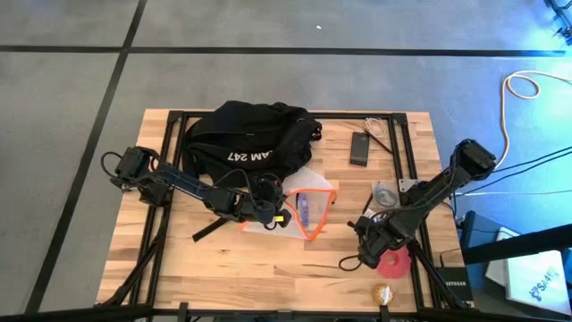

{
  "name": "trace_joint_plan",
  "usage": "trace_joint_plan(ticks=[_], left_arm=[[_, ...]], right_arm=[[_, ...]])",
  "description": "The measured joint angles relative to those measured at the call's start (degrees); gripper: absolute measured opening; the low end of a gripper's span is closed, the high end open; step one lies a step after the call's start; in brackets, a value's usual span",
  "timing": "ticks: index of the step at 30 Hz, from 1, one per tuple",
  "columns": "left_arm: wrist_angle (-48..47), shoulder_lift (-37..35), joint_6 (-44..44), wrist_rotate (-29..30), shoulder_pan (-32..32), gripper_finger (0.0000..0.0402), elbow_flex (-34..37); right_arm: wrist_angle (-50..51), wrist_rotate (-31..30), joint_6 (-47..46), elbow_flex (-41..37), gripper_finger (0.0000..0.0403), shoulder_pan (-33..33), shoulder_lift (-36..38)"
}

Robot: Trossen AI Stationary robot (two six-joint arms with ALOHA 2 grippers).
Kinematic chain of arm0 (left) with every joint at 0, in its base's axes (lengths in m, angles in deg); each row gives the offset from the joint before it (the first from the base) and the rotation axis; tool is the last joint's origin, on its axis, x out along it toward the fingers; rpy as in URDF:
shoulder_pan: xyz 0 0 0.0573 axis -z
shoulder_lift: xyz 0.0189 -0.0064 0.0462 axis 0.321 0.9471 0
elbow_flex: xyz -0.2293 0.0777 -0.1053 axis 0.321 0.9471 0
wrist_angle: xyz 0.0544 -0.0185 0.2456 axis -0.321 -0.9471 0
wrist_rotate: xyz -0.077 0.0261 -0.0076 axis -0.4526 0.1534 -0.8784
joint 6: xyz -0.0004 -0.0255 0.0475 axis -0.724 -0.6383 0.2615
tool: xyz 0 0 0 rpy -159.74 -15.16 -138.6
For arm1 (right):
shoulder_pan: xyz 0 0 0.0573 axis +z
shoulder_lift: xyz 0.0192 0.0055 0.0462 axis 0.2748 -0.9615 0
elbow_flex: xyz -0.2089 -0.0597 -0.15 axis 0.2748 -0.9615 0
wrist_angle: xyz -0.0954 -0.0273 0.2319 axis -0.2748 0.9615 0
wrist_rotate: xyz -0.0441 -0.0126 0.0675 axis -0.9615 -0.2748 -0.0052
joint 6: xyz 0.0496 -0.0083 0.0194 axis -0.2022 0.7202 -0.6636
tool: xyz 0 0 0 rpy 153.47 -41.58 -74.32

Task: Unpack backpack
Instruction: Put the pink charger adapter into the zipper pouch

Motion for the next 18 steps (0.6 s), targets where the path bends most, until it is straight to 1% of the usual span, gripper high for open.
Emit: trace_joint_plan(ticks=[10, 13, 18], left_arm=[[0.11, 0.00, -0.17, 0.00, 0.00, 0.0000, 0.00], [0.13, 0.00, -0.19, 0.00, 0.00, 0.0000, 0.00], [0.13, 0.00, -0.20, 0.00, 0.00, 0.0000, 0.00]], right_arm=[[0.55, 0.27, 4.05, 0.00, 0.0185, -0.04, -3.08], [0.52, -1.41, 5.87, 0.00, 0.0185, -0.04, -3.08], [0.51, -3.33, 6.12, 0.00, 0.0185, -0.04, -3.08]])
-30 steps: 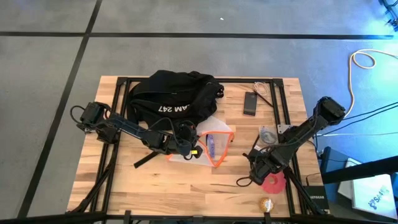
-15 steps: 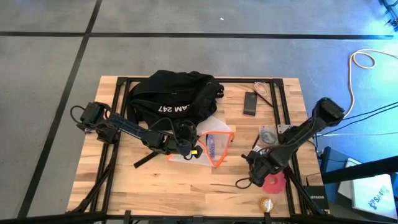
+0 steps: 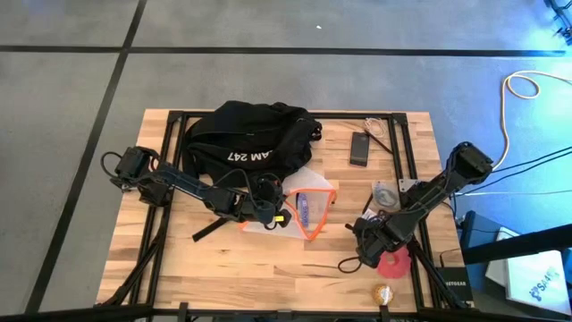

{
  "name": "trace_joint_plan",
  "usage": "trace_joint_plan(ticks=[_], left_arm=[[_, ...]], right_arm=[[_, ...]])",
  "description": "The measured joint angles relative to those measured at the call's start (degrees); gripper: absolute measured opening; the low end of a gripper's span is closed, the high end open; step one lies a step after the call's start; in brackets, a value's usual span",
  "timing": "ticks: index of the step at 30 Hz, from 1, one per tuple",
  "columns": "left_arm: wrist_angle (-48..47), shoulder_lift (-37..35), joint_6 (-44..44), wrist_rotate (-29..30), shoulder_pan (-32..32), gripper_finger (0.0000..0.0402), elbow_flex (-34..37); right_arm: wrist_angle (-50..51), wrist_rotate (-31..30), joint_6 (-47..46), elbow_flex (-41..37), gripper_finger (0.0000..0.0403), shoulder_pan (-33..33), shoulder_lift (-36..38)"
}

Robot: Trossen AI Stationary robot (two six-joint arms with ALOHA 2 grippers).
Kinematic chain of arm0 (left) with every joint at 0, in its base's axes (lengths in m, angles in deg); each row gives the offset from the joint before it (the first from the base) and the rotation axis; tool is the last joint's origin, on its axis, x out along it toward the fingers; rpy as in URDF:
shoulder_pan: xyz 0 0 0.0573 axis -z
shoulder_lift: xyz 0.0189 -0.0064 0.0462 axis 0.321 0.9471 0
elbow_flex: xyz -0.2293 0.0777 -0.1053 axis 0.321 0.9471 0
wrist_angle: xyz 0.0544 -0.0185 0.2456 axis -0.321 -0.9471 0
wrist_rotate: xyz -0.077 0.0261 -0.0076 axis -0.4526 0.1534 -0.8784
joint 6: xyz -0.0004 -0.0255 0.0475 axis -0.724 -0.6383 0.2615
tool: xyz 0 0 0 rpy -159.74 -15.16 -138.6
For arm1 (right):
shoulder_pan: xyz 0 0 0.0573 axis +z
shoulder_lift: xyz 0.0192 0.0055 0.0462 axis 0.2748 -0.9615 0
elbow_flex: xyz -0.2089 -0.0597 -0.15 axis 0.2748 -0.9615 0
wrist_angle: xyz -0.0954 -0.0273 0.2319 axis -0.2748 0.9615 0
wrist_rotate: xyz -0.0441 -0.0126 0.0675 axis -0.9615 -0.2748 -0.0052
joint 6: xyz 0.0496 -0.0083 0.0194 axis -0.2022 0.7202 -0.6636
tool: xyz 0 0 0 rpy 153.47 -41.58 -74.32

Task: Unpack backpack
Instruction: Put the pink charger adapter into the zipper pouch

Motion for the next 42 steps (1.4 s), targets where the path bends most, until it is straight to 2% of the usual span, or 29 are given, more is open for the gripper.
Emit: trace_joint_plan(ticks=[12, 21, 25, 28, 35, 42], left_arm=[[-0.01, -0.02, 0.31, 0.00, 0.00, 0.0000, 0.00], [0.00, -0.02, 0.13, 0.00, 0.00, 0.0000, 0.00], [0.00, -0.02, 0.05, 0.00, 0.00, 0.0000, 0.00], [0.00, -0.02, 0.03, 0.00, 0.00, 0.0000, 0.00], [0.03, -0.02, 0.02, 0.00, 0.00, 0.0000, 0.00], [0.18, -0.02, 0.02, 0.00, 0.00, 0.0000, 0.00]], right_arm=[[0.17, -0.48, 1.53, 0.00, 0.0184, 0.00, -0.17], [0.60, 1.34, 3.16, 0.09, 0.0122, 0.00, -0.15], [-0.45, 1.53, 2.50, 0.09, 0.0121, 0.00, -0.15], [-4.04, -0.66, 3.51, 0.39, 0.0121, 0.00, -0.15], [-18.75, -9.50, 17.72, 1.44, 0.0131, -1.55, -0.17], [-27.87, -18.30, 36.11, 1.46, 0.0126, -10.46, -0.17]])
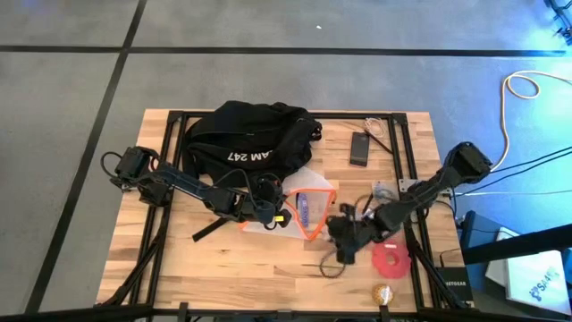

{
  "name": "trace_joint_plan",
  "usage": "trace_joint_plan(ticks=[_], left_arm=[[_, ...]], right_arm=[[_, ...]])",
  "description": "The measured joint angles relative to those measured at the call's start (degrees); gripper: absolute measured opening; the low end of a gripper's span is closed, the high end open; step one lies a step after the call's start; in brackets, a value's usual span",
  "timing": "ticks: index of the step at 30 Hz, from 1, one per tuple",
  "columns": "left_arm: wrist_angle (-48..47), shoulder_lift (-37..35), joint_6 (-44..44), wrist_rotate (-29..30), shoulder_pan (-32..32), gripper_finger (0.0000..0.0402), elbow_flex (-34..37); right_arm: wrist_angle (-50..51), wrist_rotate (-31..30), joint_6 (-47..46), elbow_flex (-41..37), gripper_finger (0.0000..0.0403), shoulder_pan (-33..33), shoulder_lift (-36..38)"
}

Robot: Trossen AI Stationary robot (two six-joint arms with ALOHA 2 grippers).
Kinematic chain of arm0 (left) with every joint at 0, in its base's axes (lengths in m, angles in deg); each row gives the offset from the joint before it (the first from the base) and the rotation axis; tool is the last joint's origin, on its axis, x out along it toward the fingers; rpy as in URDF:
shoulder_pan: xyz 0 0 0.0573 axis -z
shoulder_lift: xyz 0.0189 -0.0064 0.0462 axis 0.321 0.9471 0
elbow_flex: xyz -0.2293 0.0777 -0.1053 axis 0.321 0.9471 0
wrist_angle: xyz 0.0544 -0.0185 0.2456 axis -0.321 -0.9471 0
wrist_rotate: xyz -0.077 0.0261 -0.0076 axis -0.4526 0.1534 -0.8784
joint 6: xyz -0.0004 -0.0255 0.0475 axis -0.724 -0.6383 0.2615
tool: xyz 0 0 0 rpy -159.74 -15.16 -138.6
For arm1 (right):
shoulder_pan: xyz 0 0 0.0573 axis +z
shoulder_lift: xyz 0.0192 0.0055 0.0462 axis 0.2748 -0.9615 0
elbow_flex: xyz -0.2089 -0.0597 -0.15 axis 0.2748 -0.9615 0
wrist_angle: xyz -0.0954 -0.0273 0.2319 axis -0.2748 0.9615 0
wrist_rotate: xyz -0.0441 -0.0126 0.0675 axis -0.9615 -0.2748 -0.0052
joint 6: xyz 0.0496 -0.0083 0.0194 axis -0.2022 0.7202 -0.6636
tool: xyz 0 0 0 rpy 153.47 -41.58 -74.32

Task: Unpack backpack
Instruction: Put the pink charger adapter into the zipper pouch

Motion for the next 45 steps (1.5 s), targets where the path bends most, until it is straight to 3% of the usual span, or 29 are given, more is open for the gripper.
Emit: trace_joint_plan(ticks=[8, 16, 24, 31, 40, 45], left_arm=[[0.00, 0.00, 0.00, 0.00, 0.00, 0.0000, 0.00], [-0.07, -0.04, 0.00, 0.01, 0.02, 0.0000, 0.01], [-0.04, -0.04, 0.00, 0.00, 0.02, 0.0000, 0.00], [-0.05, -0.04, 0.00, 0.00, 0.01, 0.0000, 0.02], [-0.17, -0.04, 0.00, 0.01, 0.01, 0.0000, 0.00], [-0.17, -0.04, 0.00, 0.00, 0.00, 0.0000, 0.02]], right_arm=[[-7.19, -3.16, 9.11, 0.02, 0.0161, -9.89, -0.48], [-9.30, -3.81, 10.23, 0.04, 0.0199, -10.56, -5.60], [-8.44, -4.84, 12.40, 1.11, 0.0202, -10.50, -6.29], [-8.24, -4.10, 17.55, 3.12, 0.0152, -10.18, -6.23], [0.05, -4.03, 17.50, 3.13, 0.0017, -9.41, -6.23], [-0.50, -4.05, 17.12, 3.13, 0.0013, -9.43, -6.27]])
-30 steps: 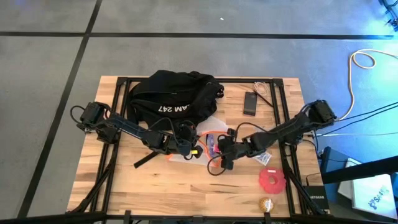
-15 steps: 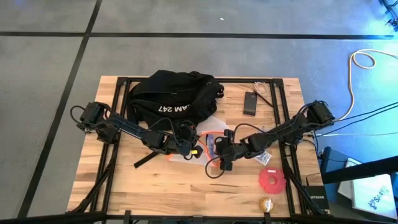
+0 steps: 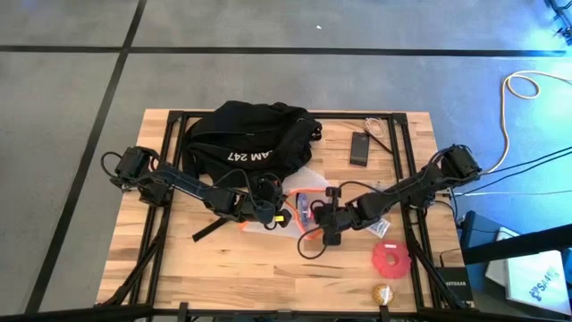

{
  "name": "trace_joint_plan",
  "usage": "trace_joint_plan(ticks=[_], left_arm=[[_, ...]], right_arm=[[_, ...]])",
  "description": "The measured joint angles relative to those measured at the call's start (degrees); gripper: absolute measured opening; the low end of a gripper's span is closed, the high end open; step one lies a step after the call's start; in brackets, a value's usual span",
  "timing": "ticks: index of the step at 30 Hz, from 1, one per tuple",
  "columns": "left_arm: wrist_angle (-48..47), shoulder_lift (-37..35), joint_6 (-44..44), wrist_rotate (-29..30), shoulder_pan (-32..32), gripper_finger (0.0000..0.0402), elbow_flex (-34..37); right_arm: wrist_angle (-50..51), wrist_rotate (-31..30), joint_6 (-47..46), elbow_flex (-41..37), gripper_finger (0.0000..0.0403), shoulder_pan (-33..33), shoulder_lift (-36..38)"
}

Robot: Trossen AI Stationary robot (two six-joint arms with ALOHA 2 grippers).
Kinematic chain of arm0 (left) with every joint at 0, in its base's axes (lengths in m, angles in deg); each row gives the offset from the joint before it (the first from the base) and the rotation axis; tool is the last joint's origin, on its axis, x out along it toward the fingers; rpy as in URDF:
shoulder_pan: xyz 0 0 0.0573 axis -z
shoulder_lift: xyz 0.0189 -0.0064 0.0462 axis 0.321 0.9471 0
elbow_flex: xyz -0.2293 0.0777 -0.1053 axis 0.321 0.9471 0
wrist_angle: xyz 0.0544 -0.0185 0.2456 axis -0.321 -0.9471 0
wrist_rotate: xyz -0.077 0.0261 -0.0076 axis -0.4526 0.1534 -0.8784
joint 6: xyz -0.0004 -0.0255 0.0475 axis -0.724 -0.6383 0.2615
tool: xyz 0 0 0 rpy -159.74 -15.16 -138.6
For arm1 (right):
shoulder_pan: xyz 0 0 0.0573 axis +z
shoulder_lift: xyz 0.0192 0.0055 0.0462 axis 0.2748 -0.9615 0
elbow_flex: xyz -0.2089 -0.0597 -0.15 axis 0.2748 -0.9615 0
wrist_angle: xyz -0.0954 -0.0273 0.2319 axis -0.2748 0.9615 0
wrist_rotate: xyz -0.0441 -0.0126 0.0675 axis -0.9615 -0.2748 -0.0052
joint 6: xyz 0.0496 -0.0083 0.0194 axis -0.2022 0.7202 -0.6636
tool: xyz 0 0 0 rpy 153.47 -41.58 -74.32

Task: Unpack backpack
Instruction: Put the pink charger adapter into the zipper pouch

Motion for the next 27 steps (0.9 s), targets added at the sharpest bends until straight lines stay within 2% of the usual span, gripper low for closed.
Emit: trace_joint_plan(ticks=[10, 27], left_arm=[[-0.02, 0.00, 0.00, 0.00, 0.07, 0.0000, 0.00], [-0.08, 0.00, -0.02, 0.02, 0.00, 0.0000, 0.00]], right_arm=[[-3.11, -0.61, -0.81, 0.31, 0.0017, -1.15, -4.49], [-12.45, 3.07, 2.09, -0.09, 0.0016, -2.64, -7.86]])
